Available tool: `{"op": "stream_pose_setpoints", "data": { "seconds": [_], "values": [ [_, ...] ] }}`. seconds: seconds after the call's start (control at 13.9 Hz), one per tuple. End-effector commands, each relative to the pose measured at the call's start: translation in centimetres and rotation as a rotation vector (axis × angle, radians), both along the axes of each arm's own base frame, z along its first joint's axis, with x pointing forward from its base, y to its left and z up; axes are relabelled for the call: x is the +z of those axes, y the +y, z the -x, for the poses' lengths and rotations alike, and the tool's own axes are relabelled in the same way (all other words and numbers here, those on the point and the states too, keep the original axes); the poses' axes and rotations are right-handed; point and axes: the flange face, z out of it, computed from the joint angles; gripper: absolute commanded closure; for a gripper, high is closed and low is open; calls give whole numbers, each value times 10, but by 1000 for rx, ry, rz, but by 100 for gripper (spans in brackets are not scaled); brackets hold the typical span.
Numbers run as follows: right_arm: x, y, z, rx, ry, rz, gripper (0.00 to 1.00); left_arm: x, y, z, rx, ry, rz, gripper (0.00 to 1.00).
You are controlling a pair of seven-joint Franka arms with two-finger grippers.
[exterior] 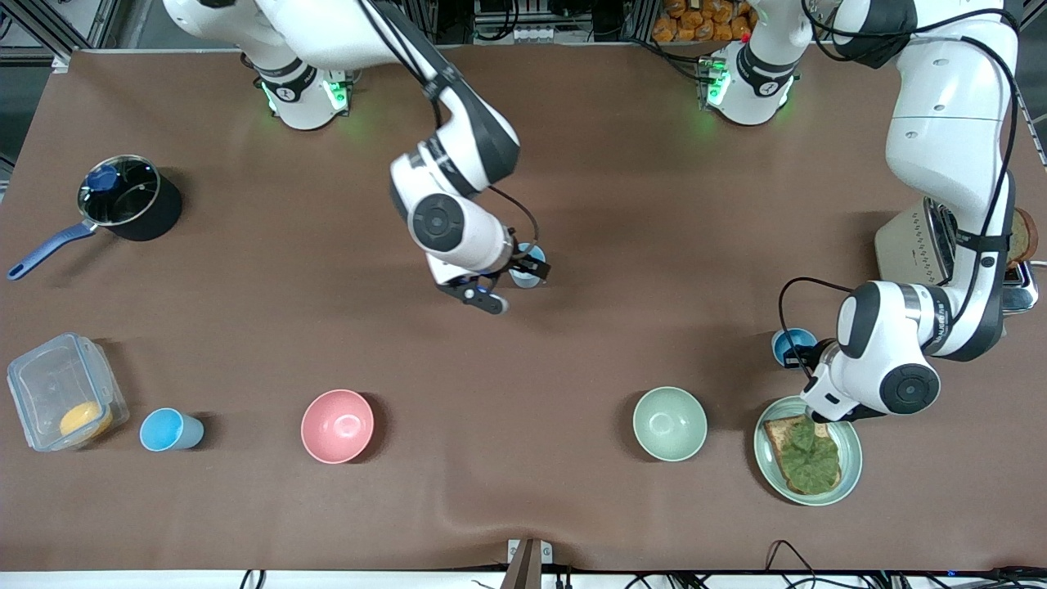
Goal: Stack blue cups with both arms
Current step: 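Carry the cup to table center with the right gripper while the left gripper grasps, then open the right gripper and withdraw while the left gripper lifts its blue cup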
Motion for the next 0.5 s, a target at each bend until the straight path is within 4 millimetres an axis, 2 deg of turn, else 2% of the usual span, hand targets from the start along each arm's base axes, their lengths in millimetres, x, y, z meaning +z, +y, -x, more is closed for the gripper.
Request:
{"op": "stream_pose_setpoints", "data": {
  "seconds": [0.0, 0.14, 0.29, 0.43],
  "values": [
    [83, -31, -7, 77, -48, 60, 0, 8, 1, 3, 21, 6, -26, 83],
    [124, -71, -20, 129, -69, 60, 0, 9, 0, 3, 27, 3, -29, 84],
    [157, -127, -31, 222, -60, 28, 0, 17, 1, 1, 55, -13, -39, 90],
    [178, -183, -40, 280, -33, 5, 0, 25, 2, -1, 72, -27, -43, 94]
  ]
}}
